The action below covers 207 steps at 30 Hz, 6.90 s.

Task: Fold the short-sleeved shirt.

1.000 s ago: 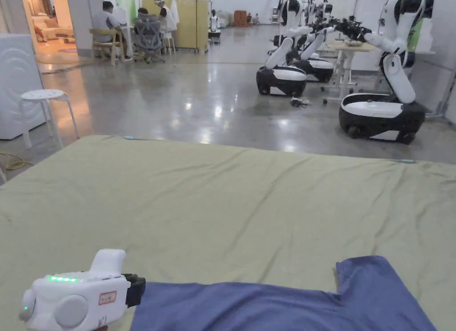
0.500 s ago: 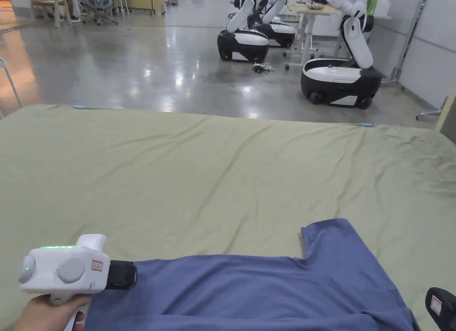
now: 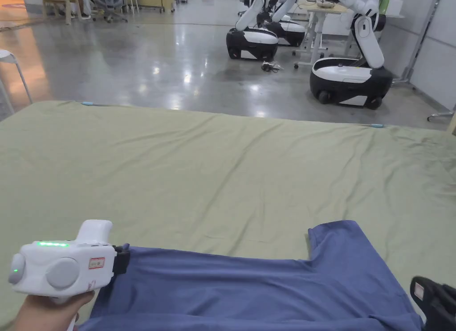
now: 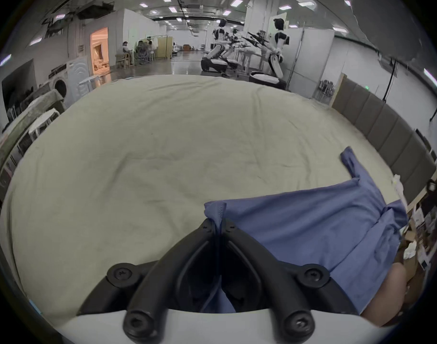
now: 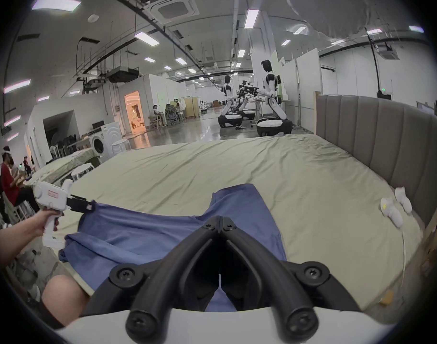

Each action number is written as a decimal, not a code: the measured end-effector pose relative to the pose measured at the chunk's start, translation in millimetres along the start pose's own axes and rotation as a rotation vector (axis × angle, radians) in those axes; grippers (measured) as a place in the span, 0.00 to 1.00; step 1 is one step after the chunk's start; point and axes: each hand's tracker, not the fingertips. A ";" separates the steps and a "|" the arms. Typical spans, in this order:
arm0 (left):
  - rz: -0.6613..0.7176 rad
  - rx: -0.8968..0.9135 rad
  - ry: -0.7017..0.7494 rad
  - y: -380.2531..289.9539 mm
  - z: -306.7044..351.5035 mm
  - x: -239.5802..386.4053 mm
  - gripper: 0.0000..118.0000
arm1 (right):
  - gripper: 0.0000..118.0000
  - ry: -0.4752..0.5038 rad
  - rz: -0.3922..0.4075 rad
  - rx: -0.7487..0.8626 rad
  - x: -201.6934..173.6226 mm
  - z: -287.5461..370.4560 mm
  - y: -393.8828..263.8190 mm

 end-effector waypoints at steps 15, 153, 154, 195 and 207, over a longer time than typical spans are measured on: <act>-0.044 -0.009 0.008 5.4 12.4 -3.5 0.00 | 0.93 -0.016 0.037 -0.516 111.1 -307.2 -5.0; 0.163 -0.319 -0.445 -62.3 28.9 102.0 0.75 | 0.00 0.171 -0.102 0.180 -11.4 151.5 -16.9; 0.193 -0.318 -0.489 -59.6 39.8 97.5 0.89 | 0.00 0.173 -0.102 0.175 -10.7 150.5 -17.0; -0.100 0.127 -0.486 -81.2 169.9 75.0 0.08 | 0.00 0.186 -0.060 0.131 -16.6 146.1 -19.5; 0.322 -0.148 -0.588 -100.8 79.2 -3.2 0.98 | 0.00 0.219 -0.045 0.125 -39.3 134.6 -14.8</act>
